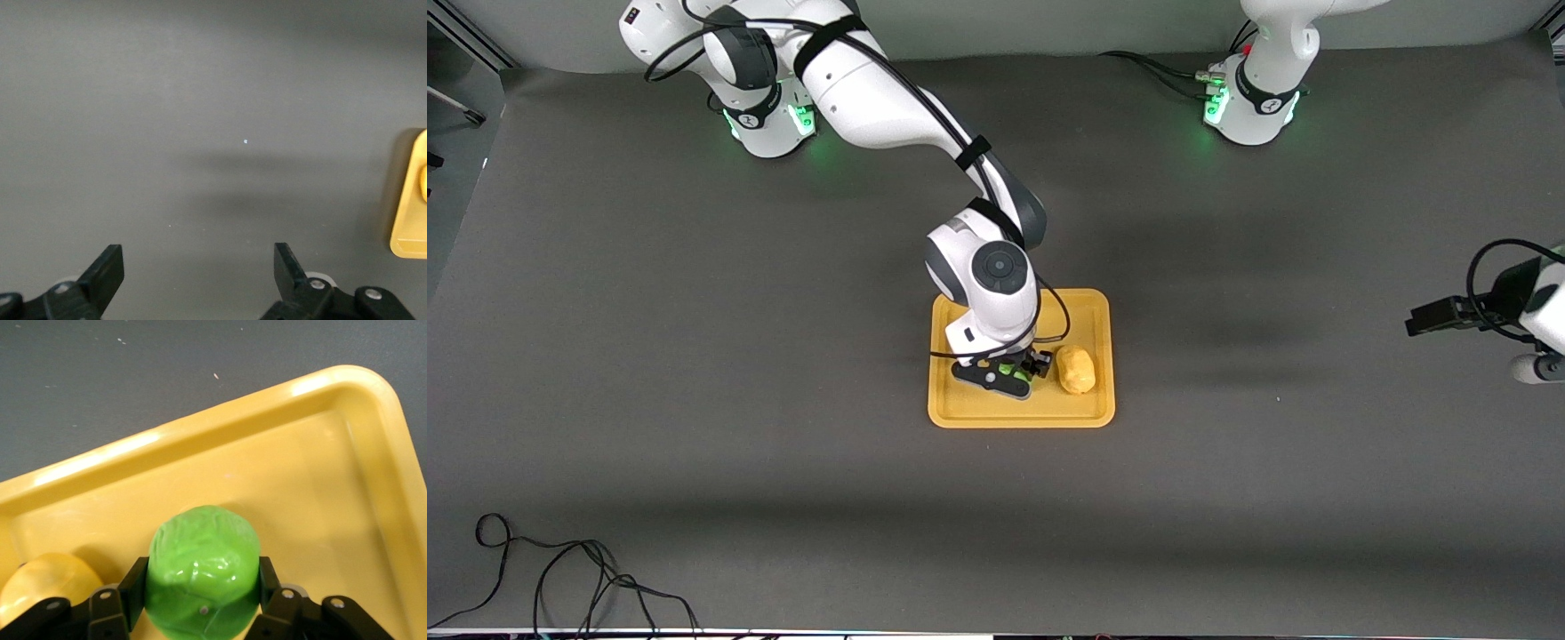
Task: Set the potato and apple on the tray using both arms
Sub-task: 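Carry the apple with the right gripper onto the tray beside the potato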
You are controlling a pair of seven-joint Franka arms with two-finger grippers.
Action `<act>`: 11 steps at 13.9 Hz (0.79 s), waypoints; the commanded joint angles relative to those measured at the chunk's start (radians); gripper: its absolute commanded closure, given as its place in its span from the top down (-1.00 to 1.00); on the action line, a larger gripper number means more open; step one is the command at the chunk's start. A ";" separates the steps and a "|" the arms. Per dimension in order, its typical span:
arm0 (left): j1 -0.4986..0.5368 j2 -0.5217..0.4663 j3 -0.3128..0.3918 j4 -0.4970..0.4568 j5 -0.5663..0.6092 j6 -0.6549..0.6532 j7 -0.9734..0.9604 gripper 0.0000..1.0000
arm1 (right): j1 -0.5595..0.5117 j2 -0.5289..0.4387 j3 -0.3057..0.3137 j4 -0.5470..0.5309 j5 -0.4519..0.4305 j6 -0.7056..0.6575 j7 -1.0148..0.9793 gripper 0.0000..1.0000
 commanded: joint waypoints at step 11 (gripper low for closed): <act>-0.065 -0.014 -0.020 0.110 0.072 -0.179 -0.012 0.99 | -0.013 -0.091 -0.019 0.042 0.027 -0.154 0.010 1.00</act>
